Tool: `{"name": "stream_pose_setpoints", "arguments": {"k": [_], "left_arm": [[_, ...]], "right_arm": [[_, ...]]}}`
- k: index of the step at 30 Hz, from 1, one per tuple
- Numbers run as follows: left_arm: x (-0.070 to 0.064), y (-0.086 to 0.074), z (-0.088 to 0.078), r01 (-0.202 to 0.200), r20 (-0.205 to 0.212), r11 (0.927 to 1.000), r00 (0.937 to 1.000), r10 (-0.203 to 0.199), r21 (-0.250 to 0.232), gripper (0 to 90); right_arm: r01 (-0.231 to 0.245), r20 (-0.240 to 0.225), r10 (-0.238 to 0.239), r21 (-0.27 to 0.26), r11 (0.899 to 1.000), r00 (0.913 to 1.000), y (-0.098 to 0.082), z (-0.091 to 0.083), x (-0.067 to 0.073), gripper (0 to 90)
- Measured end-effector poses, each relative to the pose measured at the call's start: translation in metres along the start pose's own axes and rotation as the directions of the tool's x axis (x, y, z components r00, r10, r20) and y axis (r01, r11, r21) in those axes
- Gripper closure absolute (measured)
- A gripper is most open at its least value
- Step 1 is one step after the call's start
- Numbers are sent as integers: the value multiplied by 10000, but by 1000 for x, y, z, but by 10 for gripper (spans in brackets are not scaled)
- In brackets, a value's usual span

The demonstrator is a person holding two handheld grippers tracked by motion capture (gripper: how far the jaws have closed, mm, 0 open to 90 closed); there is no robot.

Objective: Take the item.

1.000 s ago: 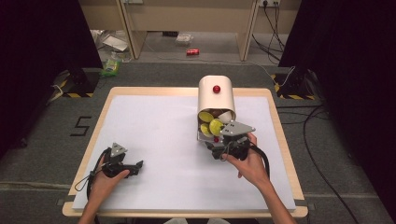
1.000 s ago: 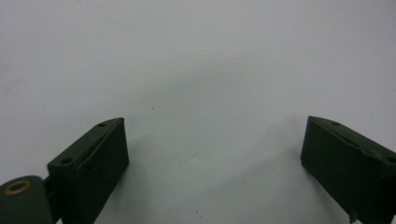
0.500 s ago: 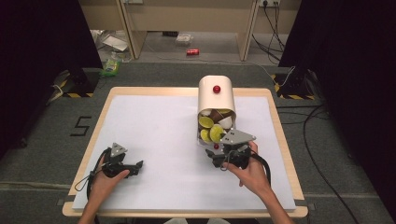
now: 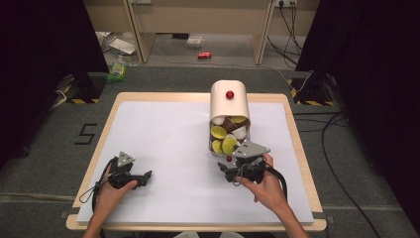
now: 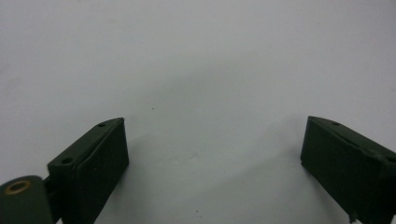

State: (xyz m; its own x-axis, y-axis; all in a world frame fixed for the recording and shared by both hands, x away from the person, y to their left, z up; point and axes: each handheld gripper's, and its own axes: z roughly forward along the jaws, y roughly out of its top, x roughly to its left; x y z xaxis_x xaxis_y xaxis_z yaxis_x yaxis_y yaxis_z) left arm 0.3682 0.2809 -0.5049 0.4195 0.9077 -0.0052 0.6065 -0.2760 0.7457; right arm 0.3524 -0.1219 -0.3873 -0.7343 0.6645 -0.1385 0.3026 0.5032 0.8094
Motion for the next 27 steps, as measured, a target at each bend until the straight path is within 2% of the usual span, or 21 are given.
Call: {"name": "stream_pose_setpoints", "arguments": {"k": [10,17,27], "left_arm": [[0,0,0,-2,-1,10000,10000,2,0,70],[0,0,0,4,2,10000,10000,-4,1,70],[0,0,0,6,5,10000,10000,-6,5,70]], "right_arm": [[-76,-135,77,84,9999,9999,0,0,0,248],[-447,-345,439,-229,9987,9984,1,-2,-2,240],[-719,-88,715,-758,9945,9974,9,-13,-11,244]]}}
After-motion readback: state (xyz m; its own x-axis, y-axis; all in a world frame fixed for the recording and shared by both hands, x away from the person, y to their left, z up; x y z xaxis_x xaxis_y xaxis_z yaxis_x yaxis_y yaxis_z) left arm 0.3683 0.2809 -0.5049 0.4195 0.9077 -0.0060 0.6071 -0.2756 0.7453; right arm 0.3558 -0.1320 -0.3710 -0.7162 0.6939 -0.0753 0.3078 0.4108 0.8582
